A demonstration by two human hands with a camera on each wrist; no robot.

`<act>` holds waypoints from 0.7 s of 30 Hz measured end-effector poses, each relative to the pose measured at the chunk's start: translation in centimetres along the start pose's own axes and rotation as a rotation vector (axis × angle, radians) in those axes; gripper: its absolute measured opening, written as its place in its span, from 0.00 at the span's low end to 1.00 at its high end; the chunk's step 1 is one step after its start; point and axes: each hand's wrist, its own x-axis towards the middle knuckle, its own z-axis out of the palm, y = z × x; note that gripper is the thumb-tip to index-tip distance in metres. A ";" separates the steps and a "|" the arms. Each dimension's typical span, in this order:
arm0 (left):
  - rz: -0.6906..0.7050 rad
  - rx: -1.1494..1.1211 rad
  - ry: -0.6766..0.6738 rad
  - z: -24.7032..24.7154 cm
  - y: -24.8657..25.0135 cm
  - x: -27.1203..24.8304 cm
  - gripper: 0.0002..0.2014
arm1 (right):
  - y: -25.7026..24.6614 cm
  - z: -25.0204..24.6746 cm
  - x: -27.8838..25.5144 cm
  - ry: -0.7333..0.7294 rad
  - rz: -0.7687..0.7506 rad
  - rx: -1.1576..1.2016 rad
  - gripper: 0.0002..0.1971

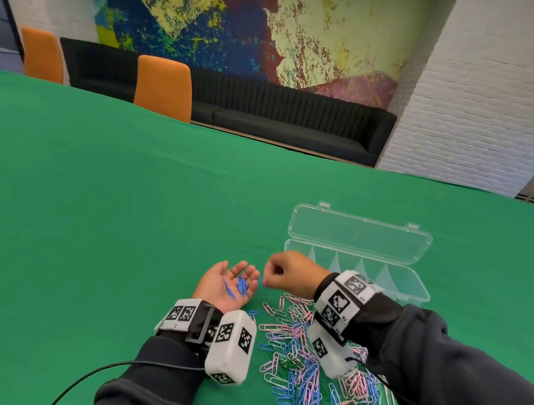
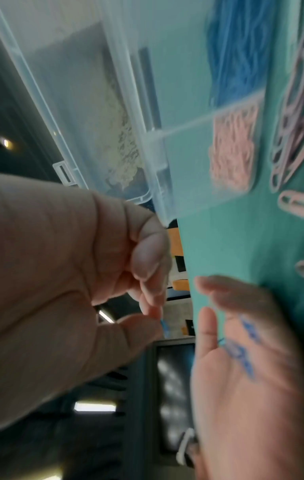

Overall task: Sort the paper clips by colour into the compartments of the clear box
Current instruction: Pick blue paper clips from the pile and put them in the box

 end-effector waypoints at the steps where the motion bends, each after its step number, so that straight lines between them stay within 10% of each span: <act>1: -0.014 0.006 0.005 0.1 -0.2 -0.1 0.20 | -0.3 -0.4 0.1 0.052 0.000 0.094 0.07; 11: -0.063 -0.028 -0.138 -0.8 1.8 0.1 0.23 | -1.6 2.5 1.0 -0.135 0.009 -0.325 0.10; 17: 0.042 -0.082 0.003 -0.8 1.4 0.7 0.20 | -1.9 4.0 2.0 -0.271 0.053 -0.532 0.13; 21: 0.042 -0.069 -0.052 -0.6 0.8 0.7 0.21 | -1.3 2.2 1.5 -0.107 0.089 -0.434 0.11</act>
